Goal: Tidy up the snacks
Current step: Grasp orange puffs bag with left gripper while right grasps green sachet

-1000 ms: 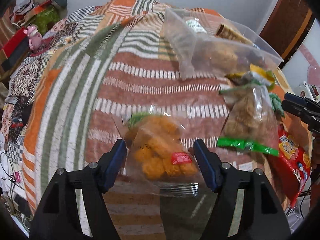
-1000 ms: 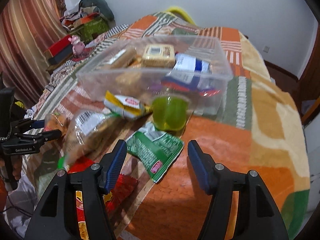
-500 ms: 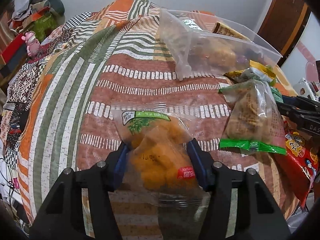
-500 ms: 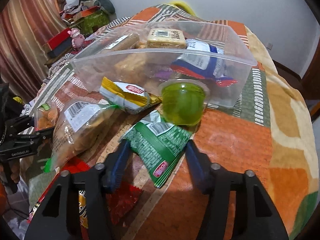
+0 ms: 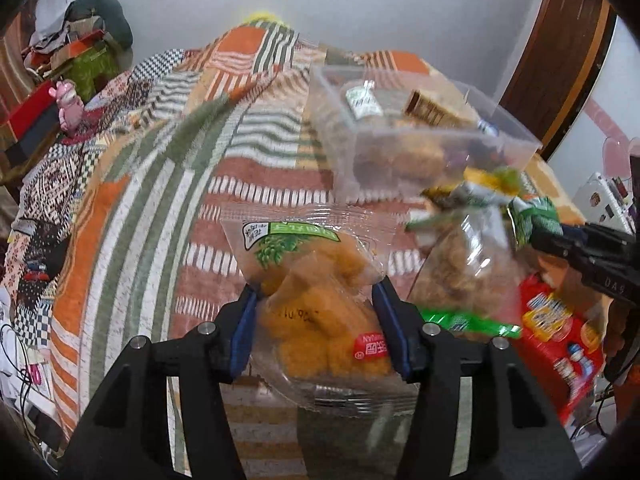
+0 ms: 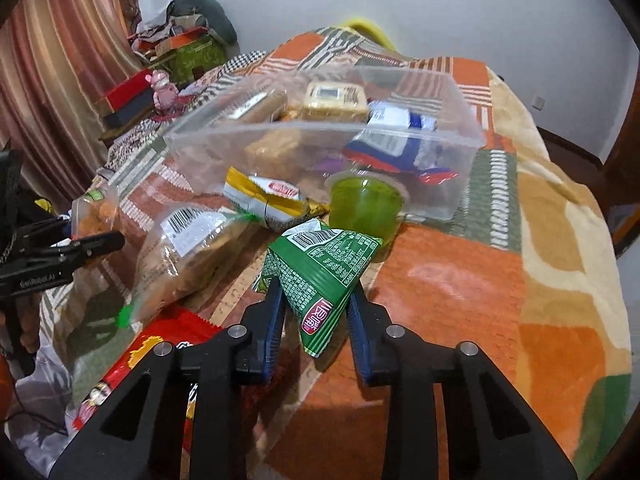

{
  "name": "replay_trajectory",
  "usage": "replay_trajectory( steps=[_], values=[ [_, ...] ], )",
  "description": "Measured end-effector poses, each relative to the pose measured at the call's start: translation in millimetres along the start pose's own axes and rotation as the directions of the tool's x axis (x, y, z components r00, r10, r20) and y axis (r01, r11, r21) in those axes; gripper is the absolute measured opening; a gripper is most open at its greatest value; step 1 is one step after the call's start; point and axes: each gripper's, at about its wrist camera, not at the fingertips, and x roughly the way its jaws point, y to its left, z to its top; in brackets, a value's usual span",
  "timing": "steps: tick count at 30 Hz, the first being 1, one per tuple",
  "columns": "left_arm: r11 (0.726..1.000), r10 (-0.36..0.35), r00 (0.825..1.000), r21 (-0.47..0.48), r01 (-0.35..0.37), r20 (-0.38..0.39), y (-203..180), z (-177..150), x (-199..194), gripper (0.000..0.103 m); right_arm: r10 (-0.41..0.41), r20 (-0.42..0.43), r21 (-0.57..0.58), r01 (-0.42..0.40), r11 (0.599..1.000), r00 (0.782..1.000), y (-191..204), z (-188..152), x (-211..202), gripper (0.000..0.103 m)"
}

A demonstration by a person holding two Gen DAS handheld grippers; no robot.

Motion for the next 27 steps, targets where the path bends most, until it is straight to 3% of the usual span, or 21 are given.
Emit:
replay_trajectory(
  steps=[14,27],
  values=[
    [0.997,-0.070,0.986,0.051,0.063,0.148,-40.1,68.5,-24.8,0.055,-0.044,0.139,0.023,0.042,0.999,0.989,-12.4,27.4,-40.9,0.027],
    [0.993,-0.101,0.982,0.071,0.090,0.157,-67.3,129.0,20.2,0.055,-0.112,0.200,0.023,0.110,0.994,0.973,-34.3,82.6,-19.6,0.028]
  ],
)
